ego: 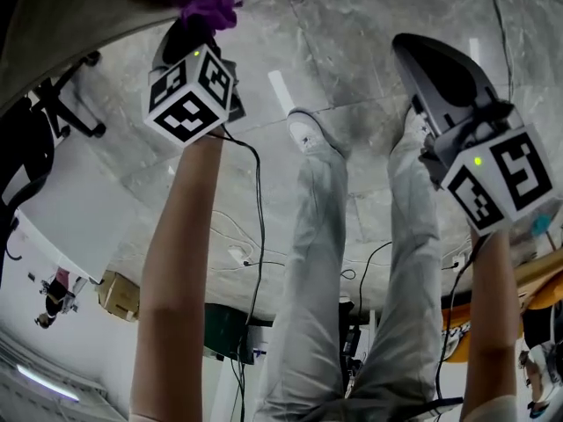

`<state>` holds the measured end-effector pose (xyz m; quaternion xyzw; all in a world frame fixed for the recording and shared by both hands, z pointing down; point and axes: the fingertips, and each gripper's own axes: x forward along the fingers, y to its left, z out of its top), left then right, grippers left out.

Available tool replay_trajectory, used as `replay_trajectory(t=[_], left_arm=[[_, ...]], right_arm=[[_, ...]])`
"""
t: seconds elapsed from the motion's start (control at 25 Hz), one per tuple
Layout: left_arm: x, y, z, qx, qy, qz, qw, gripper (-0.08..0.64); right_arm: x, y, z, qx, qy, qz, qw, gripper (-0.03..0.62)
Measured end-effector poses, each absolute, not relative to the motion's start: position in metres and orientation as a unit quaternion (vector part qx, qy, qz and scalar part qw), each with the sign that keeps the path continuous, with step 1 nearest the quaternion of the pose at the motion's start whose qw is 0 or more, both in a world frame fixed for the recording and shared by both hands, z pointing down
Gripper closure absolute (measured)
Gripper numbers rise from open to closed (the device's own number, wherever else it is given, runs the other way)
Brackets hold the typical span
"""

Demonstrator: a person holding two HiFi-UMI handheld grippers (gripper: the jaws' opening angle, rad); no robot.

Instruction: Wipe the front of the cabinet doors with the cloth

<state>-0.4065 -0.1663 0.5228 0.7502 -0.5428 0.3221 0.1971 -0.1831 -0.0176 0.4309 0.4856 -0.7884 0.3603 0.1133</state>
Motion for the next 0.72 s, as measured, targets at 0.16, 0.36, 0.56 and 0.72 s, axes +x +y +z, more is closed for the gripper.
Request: replay_trajectory(t=[0.16, 0.36, 0.56, 0.72], left_arm=[[-0.431, -0.171, 0.522, 0.748, -0.544, 0.326, 0.196, 0.506], [-0.456, -0.172, 0.523, 0.738, -0.557, 0.333, 0.188, 0.506], [-0.472, -0.166, 0.518, 0.713, -0.591, 0.325, 0.192, 0.506], [-0.462, -0.140, 0.516, 0.699, -0.608, 0.322, 0.196, 0.507]], right_arm=[[-0.206, -0.027, 0.431, 0.484, -0.790, 0.360, 0.108, 0.565], [-0.219, -0.029, 0.436, 0.483, -0.790, 0.365, 0.098, 0.565], [-0.214, -0.018, 0.439, 0.476, -0.792, 0.370, 0.098, 0.565], [-0.189, -0.005, 0.441, 0.475, -0.790, 0.374, 0.100, 0.565]])
